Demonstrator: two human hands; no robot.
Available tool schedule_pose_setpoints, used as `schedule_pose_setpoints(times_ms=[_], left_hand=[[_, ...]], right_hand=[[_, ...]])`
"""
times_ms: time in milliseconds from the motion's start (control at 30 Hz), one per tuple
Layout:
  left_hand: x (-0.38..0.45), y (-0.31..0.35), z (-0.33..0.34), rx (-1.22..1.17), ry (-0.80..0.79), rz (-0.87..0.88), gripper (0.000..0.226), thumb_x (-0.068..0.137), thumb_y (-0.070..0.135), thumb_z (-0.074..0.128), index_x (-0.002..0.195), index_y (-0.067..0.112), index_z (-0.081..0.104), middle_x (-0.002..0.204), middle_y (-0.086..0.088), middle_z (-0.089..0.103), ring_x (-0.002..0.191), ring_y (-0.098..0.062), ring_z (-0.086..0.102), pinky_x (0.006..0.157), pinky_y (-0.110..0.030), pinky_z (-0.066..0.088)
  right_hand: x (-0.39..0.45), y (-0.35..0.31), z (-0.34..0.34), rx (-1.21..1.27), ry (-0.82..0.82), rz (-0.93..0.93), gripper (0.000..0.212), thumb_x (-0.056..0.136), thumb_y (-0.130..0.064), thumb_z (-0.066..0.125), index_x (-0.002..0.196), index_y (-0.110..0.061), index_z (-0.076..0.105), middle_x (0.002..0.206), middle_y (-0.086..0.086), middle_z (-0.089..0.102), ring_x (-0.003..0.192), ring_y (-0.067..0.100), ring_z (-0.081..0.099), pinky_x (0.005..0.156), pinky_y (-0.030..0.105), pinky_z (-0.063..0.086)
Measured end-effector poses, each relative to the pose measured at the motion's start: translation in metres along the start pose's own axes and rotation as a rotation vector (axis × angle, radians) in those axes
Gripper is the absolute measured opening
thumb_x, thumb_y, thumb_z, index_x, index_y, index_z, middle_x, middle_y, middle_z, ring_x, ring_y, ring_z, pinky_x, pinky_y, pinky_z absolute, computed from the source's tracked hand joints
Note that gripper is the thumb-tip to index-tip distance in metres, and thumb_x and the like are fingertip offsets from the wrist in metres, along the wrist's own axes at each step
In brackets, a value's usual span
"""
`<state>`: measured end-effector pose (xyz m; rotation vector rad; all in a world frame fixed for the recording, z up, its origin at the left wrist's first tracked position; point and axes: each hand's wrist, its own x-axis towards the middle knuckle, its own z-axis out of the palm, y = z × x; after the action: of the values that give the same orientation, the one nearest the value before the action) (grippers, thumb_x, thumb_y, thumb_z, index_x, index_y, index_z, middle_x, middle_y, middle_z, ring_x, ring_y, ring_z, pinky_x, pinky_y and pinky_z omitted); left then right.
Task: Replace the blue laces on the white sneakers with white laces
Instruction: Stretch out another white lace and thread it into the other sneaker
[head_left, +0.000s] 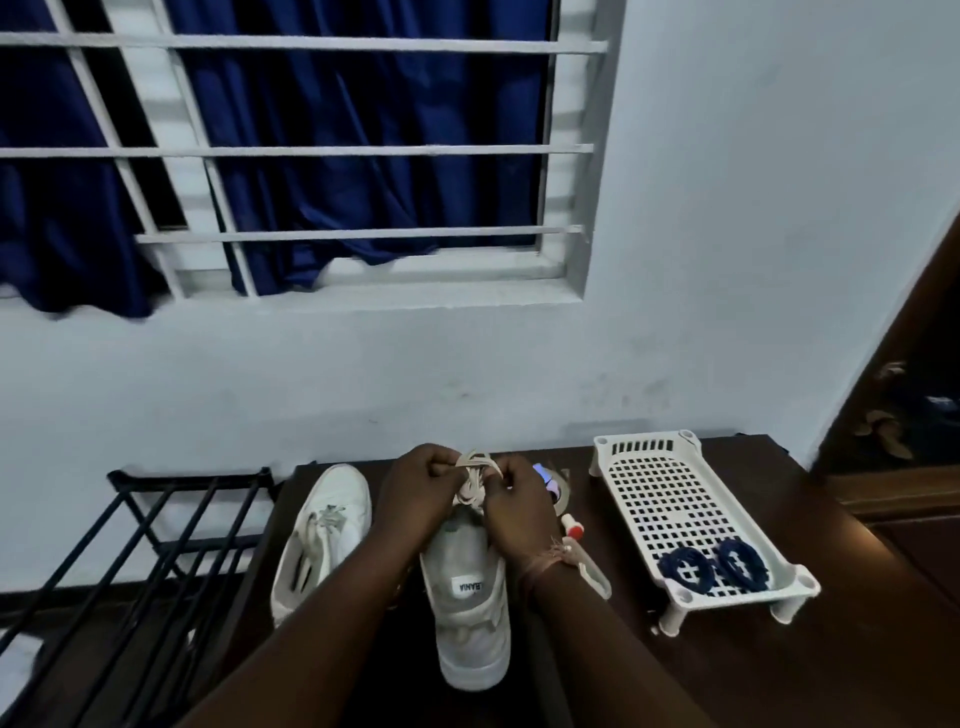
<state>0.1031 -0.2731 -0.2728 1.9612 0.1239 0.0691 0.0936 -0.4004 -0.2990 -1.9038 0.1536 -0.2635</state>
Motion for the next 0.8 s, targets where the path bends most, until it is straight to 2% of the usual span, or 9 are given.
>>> schedule_pose_setpoints(times_ms=[67,200,267,400,533,633,700,733,800], left_hand=[[-0.012,-0.017,-0.003,-0.108,-0.008,-0.077,0.011,0.08,0.013,0.072,0.09,0.017,0.076,0.081,0.001,0.078,0.081,-0.017,0.075,0.086,-0.045,0.06],[-0.031,-0.037,0.005,-0.317,-0.016,-0.161,0.022,0.076,0.022,0.073,0.095,0.011,0.074,0.088,-0.009,0.078,0.089,-0.029,0.075,0.091,-0.056,0.057],[-0.037,-0.043,0.01,-0.375,-0.013,-0.186,0.03,0.07,0.027,0.072,0.095,0.011,0.073,0.088,-0.011,0.078,0.089,-0.03,0.075,0.091,-0.057,0.056],[-0.049,-0.053,0.011,-0.412,-0.003,-0.196,0.025,0.076,0.024,0.075,0.098,0.013,0.073,0.09,-0.01,0.078,0.091,-0.031,0.075,0.093,-0.057,0.056],[-0.052,-0.047,-0.002,-0.429,0.011,-0.136,0.023,0.079,0.019,0.074,0.102,0.015,0.073,0.095,-0.009,0.078,0.094,-0.03,0.075,0.092,-0.052,0.058],[-0.056,-0.043,-0.014,-0.446,0.006,-0.117,0.024,0.081,0.012,0.077,0.104,0.011,0.071,0.097,-0.015,0.076,0.086,-0.028,0.075,0.074,-0.041,0.061],[-0.056,-0.039,-0.021,-0.44,-0.019,-0.122,0.02,0.086,0.007,0.076,0.105,0.007,0.07,0.088,-0.017,0.074,0.06,-0.012,0.068,0.051,-0.021,0.051],[-0.055,-0.036,-0.024,-0.446,-0.022,-0.133,0.017,0.087,0.006,0.074,0.104,0.005,0.07,0.082,-0.015,0.073,0.053,-0.008,0.064,0.048,-0.017,0.048],[-0.049,-0.032,-0.029,-0.454,0.007,-0.133,0.016,0.086,0.009,0.078,0.101,0.006,0.072,0.083,-0.017,0.075,0.064,-0.018,0.071,0.059,-0.03,0.057]], right_hand=[[-0.01,0.0,0.01,-0.06,-0.078,0.028,0.017,0.096,-0.019,0.053,0.079,-0.017,0.054,0.08,-0.003,0.062,0.08,0.017,0.059,0.073,0.032,0.044],[-0.023,0.004,0.018,-0.134,-0.058,0.085,0.015,0.095,-0.02,0.052,0.082,-0.013,0.054,0.082,0.002,0.062,0.082,0.022,0.06,0.069,0.031,0.04],[-0.027,0.005,0.018,-0.148,-0.049,0.11,0.014,0.095,-0.02,0.052,0.083,-0.013,0.056,0.083,0.004,0.065,0.083,0.023,0.062,0.069,0.032,0.042],[-0.039,0.011,0.013,-0.145,-0.06,0.129,0.017,0.093,-0.02,0.053,0.081,-0.011,0.061,0.079,0.002,0.068,0.079,0.02,0.064,0.073,0.036,0.051],[-0.038,0.011,0.005,-0.198,-0.116,0.023,0.022,0.092,-0.016,0.057,0.072,-0.011,0.065,0.07,-0.001,0.066,0.069,0.014,0.061,0.065,0.03,0.046],[-0.034,0.008,-0.002,-0.26,-0.184,-0.075,0.024,0.093,-0.016,0.055,0.073,-0.013,0.068,0.072,-0.002,0.068,0.071,0.014,0.063,0.068,0.034,0.05],[-0.032,0.006,-0.005,-0.31,-0.221,-0.137,0.023,0.095,-0.02,0.055,0.078,-0.016,0.071,0.076,-0.005,0.069,0.075,0.01,0.064,0.072,0.033,0.051],[-0.031,0.006,-0.006,-0.319,-0.226,-0.174,0.022,0.095,-0.022,0.057,0.079,-0.018,0.072,0.077,-0.006,0.07,0.076,0.008,0.064,0.073,0.033,0.051],[-0.03,0.004,-0.008,-0.291,-0.21,-0.224,0.017,0.093,-0.023,0.063,0.081,-0.019,0.073,0.078,-0.008,0.07,0.077,0.005,0.063,0.074,0.03,0.05]])
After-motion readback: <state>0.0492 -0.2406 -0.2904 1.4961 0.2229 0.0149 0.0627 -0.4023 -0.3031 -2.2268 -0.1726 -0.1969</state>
